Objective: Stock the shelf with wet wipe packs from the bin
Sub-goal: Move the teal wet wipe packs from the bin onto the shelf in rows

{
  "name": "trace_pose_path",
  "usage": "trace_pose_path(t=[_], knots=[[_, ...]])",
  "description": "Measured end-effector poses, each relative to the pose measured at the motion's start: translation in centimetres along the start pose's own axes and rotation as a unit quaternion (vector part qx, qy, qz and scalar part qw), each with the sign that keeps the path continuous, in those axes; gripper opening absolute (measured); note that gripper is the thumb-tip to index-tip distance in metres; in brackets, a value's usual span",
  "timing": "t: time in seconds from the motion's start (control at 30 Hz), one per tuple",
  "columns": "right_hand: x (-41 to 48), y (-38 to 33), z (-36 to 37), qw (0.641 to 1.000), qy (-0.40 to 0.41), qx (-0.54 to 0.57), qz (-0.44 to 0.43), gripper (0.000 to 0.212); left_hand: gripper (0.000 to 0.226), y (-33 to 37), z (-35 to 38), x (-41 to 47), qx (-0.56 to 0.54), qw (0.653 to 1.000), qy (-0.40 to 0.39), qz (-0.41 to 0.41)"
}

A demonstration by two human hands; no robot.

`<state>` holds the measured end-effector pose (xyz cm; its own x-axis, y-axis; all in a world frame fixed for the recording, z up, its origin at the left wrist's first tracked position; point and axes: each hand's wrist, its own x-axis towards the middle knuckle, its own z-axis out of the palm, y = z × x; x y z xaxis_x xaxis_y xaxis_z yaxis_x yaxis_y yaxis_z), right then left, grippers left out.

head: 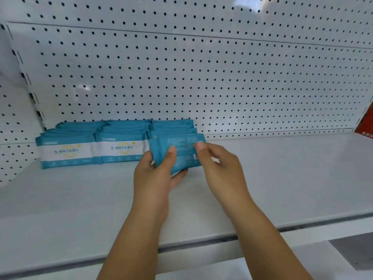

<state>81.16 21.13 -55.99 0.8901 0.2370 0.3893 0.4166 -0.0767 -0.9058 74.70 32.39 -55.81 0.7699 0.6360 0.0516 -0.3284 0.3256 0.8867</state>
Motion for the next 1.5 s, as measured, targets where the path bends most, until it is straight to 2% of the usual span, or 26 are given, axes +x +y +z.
trace_pose_path(t=[0.1,0.17,0.27,0.3,0.37,0.43,0.5,0.6,0.67,0.77,0.93,1.03,1.1,1.17,1.23,1.4,1.5], knots=[[-0.6,-0.2,0.2,0.996,-0.067,0.041,0.038,0.04,0.048,0.2,0.4,-0.3,0.052,0.996,-0.074,-0.023],[-0.7,-0.1,-0.2,0.986,-0.068,0.119,0.092,0.057,0.064,0.3,0.5,-0.5,0.097,0.99,-0.1,-0.029],[-0.3,0.0,-1.1,0.963,-0.061,0.211,0.158,0.071,0.07,0.2,0.5,-0.6,0.169,0.978,-0.125,0.002],[-0.3,0.2,-1.3,0.959,-0.061,0.221,0.164,0.068,0.069,0.1,0.5,-0.6,0.189,0.973,-0.132,0.015],[-0.2,0.5,-1.5,0.956,-0.055,0.235,0.168,0.048,0.058,-0.3,0.6,-0.6,0.2,0.973,-0.111,0.041],[-0.1,0.5,-1.7,0.941,-0.044,0.282,0.181,0.033,0.037,-0.6,0.8,-0.5,0.189,0.978,-0.058,0.068],[0.0,0.3,-1.8,0.922,-0.048,0.332,0.195,0.031,0.016,-0.9,0.8,-0.2,0.214,0.971,-0.003,0.105],[0.0,0.2,-1.9,0.9,-0.074,0.378,0.202,0.032,0.029,-1.1,0.5,0.2,0.226,0.969,0.03,0.095],[0.0,0.3,-1.8,0.897,-0.087,0.384,0.203,0.032,0.031,-0.9,0.4,0.3,0.161,0.986,0.007,0.041],[0.1,0.5,-1.5,0.911,-0.075,0.355,0.195,0.03,0.025,-0.8,0.2,0.3,0.076,0.997,-0.022,0.001],[0.2,1.0,-1.4,0.931,-0.042,0.325,0.16,0.03,0.032,-0.7,-0.2,0.6,0.055,0.998,-0.009,0.0],[0.3,1.0,-1.3,0.911,-0.019,0.379,0.16,0.04,0.032,-0.4,-0.2,0.4,0.033,0.999,-0.032,-0.007],[0.3,0.8,-1.1,0.892,-0.045,0.42,0.161,0.042,0.028,-0.3,-0.2,0.2,-0.002,0.999,-0.043,-0.012],[0.1,0.7,-0.8,0.887,-0.075,0.426,0.162,0.041,0.028,-0.3,0.0,0.0,-0.026,0.998,-0.048,-0.019],[0.1,0.8,-0.6,0.896,-0.076,0.408,0.161,0.04,0.029,-0.2,-0.1,-0.1,-0.021,0.998,-0.049,-0.032],[0.3,1.2,-1.3,0.918,-0.099,0.357,0.142,0.031,0.038,0.9,-1.0,0.5,0.071,0.994,-0.054,-0.062],[0.3,1.4,-1.6,0.925,-0.121,0.336,0.134,0.029,0.029,1.0,-1.3,0.2,0.093,0.993,-0.059,-0.049]])
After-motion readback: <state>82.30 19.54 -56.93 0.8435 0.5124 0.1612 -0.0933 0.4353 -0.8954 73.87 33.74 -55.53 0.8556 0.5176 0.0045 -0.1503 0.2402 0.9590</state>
